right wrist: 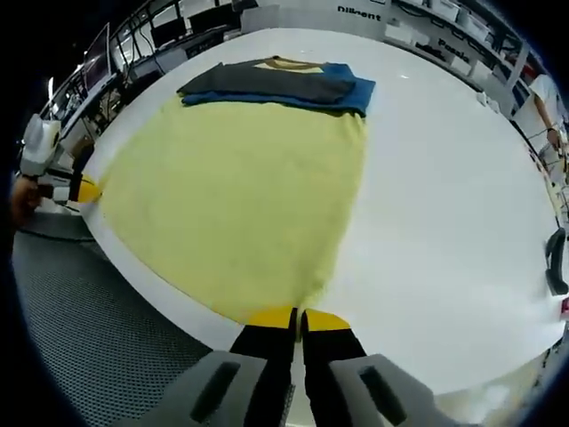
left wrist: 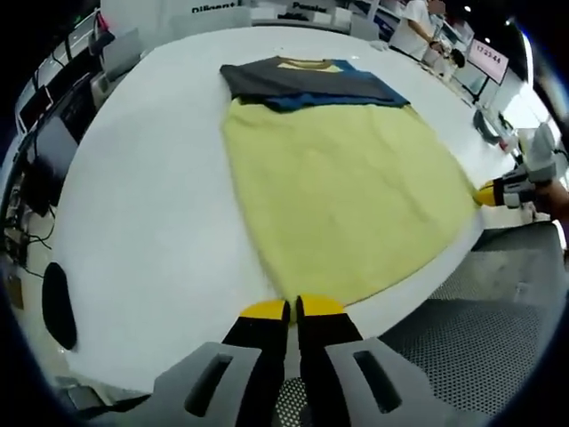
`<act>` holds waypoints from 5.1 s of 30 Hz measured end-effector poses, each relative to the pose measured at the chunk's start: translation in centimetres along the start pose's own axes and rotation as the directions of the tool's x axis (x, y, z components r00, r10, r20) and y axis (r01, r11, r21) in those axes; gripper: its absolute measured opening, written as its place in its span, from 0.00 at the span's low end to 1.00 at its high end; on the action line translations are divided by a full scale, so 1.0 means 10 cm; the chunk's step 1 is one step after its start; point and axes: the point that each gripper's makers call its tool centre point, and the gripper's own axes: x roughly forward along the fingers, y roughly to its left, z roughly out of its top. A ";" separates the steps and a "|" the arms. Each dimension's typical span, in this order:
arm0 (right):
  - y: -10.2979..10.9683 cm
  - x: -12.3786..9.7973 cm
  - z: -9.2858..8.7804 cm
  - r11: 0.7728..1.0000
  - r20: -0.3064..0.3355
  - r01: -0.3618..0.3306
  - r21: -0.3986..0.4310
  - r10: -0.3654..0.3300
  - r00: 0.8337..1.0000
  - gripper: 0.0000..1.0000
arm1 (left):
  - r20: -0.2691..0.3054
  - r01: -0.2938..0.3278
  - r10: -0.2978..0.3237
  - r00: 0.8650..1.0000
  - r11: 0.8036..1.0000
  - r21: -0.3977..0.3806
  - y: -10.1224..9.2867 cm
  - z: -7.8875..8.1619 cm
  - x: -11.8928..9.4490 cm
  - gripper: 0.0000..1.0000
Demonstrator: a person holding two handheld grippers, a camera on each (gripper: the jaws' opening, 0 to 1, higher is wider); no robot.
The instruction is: Fold the garment on the visible template until the final outline fits inside the template.
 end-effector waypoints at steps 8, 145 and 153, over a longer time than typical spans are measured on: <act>0.01 -0.05 -0.09 1.000 -0.052 -0.014 0.006 0.014 0.999 0.00 | -0.062 0.020 -0.015 0.998 0.997 0.078 -0.09 -0.13 -0.05 0.02; -0.87 0.38 2.95 0.985 0.313 0.047 0.168 -0.098 0.945 0.00 | 0.275 0.010 0.059 0.960 0.969 -0.246 1.12 2.89 0.64 0.01; -0.93 0.63 2.92 0.980 0.283 0.027 0.198 -0.084 0.956 0.00 | 0.243 0.003 0.063 0.968 0.964 -0.265 1.14 2.84 0.85 0.02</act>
